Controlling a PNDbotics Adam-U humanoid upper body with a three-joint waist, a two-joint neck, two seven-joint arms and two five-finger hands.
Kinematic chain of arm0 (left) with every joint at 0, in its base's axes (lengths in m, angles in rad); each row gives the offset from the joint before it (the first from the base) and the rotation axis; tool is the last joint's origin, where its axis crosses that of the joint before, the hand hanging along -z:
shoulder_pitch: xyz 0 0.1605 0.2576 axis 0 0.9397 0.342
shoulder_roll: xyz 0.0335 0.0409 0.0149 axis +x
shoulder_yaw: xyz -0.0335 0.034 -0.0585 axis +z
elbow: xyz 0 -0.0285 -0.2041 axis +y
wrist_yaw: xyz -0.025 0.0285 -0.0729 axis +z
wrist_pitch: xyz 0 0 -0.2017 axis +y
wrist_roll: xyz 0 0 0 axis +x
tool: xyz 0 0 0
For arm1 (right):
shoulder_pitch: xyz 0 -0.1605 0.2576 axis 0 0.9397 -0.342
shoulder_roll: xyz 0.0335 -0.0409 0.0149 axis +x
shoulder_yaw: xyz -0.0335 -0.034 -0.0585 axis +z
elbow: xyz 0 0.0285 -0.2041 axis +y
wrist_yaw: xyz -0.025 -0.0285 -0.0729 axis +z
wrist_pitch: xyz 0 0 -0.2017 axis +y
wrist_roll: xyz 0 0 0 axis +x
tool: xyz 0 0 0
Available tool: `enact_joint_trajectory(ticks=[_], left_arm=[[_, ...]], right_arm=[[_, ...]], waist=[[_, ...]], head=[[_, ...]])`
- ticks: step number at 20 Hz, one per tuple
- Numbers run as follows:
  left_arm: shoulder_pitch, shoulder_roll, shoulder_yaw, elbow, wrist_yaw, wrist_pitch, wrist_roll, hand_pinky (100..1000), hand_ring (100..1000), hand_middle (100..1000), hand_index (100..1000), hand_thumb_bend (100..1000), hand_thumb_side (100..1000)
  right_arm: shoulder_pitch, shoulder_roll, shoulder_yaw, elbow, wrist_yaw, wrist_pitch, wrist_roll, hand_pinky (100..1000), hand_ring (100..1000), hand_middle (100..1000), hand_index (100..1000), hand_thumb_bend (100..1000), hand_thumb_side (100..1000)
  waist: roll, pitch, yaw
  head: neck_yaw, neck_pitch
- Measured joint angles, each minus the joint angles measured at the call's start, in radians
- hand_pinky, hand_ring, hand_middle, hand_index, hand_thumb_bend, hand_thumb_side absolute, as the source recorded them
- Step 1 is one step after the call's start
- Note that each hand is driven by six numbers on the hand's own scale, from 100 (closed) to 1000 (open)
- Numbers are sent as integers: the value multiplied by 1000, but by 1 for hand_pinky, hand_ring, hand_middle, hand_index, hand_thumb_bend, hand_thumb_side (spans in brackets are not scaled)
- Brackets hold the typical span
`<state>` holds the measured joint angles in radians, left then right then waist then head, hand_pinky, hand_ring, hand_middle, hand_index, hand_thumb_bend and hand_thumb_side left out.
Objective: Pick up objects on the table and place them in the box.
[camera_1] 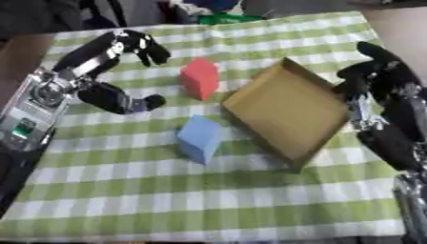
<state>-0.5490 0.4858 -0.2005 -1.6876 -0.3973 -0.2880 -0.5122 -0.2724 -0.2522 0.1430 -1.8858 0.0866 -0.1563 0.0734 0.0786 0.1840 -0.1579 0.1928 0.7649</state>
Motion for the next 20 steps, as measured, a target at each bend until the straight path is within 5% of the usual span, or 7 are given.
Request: enact_joint_trajectory(ticks=[10,20], left_arm=[[-85,8,-105,85,-44,-78,-224,717,714,685,826,554,287],[-104,-11,-133,135,-60,-37,-270,725,724,702,835,606,306]], right_arm=[[0,0,5,1,0,-1,5,828,585,623,915,100,519],[0,0,5,4,0,-1,6,828,585,623,915,100,519]], waist=[[0,0,-8],[3,0,-10]], head=[[4,0],[6,0]])
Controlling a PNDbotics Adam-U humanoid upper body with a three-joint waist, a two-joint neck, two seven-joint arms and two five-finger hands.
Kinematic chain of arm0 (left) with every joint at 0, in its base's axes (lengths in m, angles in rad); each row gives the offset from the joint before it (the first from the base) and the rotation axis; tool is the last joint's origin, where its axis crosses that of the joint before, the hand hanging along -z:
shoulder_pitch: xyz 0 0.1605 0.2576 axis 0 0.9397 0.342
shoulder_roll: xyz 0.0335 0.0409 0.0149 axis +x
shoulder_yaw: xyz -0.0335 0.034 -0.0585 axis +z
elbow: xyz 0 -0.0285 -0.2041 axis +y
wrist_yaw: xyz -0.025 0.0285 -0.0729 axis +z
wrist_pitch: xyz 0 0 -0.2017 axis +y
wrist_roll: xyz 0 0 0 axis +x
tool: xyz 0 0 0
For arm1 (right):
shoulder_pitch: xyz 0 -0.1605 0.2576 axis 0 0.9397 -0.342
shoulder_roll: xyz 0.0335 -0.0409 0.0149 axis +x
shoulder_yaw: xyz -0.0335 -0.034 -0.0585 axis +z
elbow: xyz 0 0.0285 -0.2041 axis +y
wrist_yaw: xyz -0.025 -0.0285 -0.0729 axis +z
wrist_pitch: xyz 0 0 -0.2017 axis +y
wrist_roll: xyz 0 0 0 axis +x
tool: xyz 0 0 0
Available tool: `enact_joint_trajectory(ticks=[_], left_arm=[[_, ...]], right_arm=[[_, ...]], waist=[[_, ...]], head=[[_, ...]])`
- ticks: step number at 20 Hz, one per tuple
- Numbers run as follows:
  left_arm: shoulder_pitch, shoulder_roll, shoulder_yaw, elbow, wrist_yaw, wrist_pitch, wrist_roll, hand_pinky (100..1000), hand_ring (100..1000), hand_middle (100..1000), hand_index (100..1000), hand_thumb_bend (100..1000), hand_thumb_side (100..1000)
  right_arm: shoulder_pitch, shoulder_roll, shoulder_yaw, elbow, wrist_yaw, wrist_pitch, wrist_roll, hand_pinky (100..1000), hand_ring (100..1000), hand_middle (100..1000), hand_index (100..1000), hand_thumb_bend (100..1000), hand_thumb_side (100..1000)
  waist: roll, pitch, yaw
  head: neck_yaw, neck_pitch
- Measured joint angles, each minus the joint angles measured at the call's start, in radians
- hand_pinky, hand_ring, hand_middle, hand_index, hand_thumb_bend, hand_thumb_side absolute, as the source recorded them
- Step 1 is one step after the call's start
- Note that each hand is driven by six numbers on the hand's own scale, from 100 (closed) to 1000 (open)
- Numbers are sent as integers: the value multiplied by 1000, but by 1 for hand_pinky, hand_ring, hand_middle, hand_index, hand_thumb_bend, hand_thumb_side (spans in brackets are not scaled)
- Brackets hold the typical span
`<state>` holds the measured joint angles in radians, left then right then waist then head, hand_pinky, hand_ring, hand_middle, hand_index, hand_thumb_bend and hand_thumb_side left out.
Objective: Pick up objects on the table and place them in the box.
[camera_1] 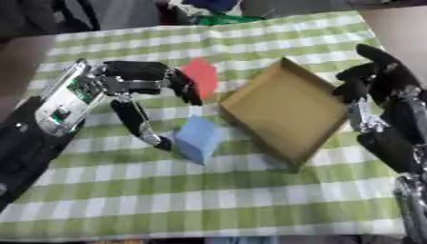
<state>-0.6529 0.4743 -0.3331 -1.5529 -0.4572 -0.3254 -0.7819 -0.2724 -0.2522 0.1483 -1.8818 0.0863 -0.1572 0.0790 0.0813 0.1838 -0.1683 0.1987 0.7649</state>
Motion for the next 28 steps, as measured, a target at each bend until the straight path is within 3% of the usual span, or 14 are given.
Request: enact_joint_trajectory(ticks=[19,23,24,28], left_arm=[[-8,-61,-24,132,-57,8,-8,693,686,655,810,541,269],[-8,-68,-21,141,-59,3,-3,660,612,578,762,438,213],[-8,-69,-20,142,-60,1,-1,646,587,528,722,364,169],[-9,-69,-18,146,-62,-14,14,623,551,484,682,301,132]], right_arm=[[0,0,0,2,0,1,1,828,585,623,916,100,520],[0,0,0,2,0,1,1,828,584,622,916,100,516],[0,0,0,2,0,1,1,828,584,622,916,100,520],[0,0,0,2,0,1,1,828,584,622,916,100,520]], waist=[[3,-2,-6],[3,-3,-8],[3,-4,-8],[3,-5,-8]], head=[[0,0],[0,0],[0,0],[0,0]])
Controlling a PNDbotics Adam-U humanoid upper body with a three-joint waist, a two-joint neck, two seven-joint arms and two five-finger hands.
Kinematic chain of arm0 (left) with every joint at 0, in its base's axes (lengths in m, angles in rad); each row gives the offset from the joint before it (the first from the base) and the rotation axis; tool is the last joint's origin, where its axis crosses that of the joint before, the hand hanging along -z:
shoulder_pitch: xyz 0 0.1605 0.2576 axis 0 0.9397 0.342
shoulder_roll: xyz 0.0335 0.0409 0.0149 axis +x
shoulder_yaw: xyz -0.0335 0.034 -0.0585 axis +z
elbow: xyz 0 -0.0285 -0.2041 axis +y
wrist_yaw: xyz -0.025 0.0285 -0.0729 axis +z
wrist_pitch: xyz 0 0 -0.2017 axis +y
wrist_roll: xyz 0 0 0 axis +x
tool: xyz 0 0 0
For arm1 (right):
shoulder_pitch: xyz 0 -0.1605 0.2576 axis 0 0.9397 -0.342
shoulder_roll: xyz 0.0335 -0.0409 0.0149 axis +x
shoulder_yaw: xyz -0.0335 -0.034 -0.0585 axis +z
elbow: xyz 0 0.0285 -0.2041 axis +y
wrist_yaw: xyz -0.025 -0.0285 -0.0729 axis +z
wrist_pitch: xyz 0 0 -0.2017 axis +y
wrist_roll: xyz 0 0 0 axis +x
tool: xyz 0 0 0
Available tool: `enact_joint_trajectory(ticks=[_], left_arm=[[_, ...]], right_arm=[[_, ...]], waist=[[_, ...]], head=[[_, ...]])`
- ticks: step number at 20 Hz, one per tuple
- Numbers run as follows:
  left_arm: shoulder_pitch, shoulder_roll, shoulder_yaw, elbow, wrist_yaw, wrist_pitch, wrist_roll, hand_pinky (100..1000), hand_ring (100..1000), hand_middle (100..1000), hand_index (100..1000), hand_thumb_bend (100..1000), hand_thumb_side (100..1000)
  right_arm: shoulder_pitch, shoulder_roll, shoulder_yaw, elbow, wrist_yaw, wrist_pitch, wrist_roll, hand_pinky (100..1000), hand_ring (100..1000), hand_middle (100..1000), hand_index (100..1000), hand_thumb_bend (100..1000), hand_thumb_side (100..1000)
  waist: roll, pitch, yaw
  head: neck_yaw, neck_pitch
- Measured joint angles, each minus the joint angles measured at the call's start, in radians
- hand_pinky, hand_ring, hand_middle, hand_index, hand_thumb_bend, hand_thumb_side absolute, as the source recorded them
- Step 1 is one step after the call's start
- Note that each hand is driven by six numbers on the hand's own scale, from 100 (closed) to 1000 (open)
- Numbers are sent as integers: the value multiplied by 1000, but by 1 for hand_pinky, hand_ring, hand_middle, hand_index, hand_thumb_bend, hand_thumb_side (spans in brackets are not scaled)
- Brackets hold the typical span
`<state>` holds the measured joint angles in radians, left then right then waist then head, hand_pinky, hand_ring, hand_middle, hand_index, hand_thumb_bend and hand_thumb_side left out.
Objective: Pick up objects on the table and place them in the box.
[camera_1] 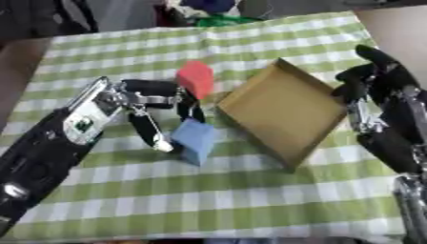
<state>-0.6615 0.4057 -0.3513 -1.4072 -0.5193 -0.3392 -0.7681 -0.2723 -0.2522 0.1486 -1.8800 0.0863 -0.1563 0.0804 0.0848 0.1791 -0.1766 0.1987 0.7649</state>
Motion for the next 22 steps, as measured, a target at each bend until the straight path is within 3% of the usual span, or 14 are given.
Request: enact_joint_trajectory(ticks=[8,22], left_arm=[[-53,-22,10,50,-58,-55,61,632,546,471,669,264,131],[-242,-189,39,273,-276,-148,244,652,555,473,670,273,142]], right_arm=[[-2,0,0,0,-3,0,1,828,586,624,915,100,518],[-61,0,6,-57,-38,-2,8,831,592,630,911,100,508]], waist=[[-1,0,-8],[-12,0,-77]], head=[[0,0],[25,0]])
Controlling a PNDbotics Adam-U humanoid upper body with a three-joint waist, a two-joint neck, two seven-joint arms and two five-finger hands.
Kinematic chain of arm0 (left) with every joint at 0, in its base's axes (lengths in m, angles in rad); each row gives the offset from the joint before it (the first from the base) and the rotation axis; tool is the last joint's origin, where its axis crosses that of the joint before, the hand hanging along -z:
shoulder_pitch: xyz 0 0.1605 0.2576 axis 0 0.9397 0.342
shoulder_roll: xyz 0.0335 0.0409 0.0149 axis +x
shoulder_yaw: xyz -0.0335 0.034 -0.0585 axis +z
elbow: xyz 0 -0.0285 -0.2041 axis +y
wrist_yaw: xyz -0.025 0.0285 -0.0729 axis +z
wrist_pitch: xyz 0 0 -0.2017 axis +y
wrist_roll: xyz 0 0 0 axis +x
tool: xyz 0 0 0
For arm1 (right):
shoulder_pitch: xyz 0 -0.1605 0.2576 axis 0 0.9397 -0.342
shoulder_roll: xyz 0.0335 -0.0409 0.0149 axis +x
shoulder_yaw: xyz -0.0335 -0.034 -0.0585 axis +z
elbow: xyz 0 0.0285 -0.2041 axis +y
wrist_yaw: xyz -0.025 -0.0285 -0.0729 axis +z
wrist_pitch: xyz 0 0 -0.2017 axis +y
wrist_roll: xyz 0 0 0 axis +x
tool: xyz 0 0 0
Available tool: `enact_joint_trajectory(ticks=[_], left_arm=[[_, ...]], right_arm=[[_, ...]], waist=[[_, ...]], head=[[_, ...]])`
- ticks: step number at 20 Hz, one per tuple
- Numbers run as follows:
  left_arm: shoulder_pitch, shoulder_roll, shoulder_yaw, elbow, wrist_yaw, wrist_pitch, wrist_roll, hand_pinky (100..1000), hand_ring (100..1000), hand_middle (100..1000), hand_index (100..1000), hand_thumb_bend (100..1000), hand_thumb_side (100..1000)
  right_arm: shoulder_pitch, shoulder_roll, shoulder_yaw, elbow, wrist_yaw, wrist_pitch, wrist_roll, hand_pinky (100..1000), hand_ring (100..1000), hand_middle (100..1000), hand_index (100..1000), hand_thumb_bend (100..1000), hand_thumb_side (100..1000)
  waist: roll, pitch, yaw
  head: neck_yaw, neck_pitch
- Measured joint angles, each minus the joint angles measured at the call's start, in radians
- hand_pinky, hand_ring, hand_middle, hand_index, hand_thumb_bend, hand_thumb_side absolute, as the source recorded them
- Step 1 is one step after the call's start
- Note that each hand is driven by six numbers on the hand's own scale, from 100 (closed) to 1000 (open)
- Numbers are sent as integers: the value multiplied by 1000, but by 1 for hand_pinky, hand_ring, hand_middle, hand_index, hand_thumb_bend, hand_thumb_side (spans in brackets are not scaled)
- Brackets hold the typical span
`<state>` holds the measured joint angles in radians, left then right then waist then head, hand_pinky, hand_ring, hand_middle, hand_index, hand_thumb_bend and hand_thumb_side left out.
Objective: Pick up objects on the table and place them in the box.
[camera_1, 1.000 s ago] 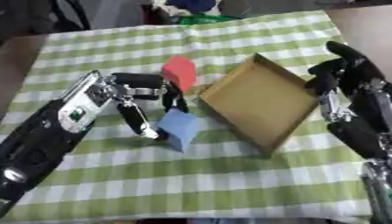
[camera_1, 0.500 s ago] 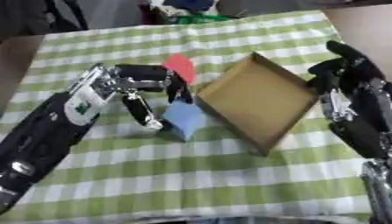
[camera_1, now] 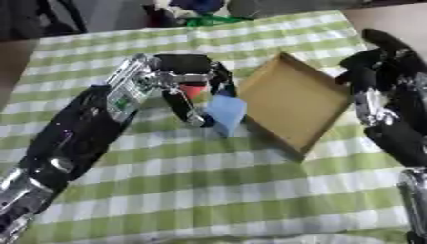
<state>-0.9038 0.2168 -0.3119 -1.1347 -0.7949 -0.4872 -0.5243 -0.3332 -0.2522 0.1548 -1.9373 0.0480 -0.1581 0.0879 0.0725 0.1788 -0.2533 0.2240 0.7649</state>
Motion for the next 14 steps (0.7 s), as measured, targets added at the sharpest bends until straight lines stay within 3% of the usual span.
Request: enact_joint_trajectory(ticks=[14], left_arm=[[-52,-65,50,73,-92,-30,107,647,558,472,671,288,160]], right_arm=[[-39,0,5,-37,-47,-9,12,830,596,635,908,100,505]], waist=[[-18,-7,-33]], head=[[20,0]])
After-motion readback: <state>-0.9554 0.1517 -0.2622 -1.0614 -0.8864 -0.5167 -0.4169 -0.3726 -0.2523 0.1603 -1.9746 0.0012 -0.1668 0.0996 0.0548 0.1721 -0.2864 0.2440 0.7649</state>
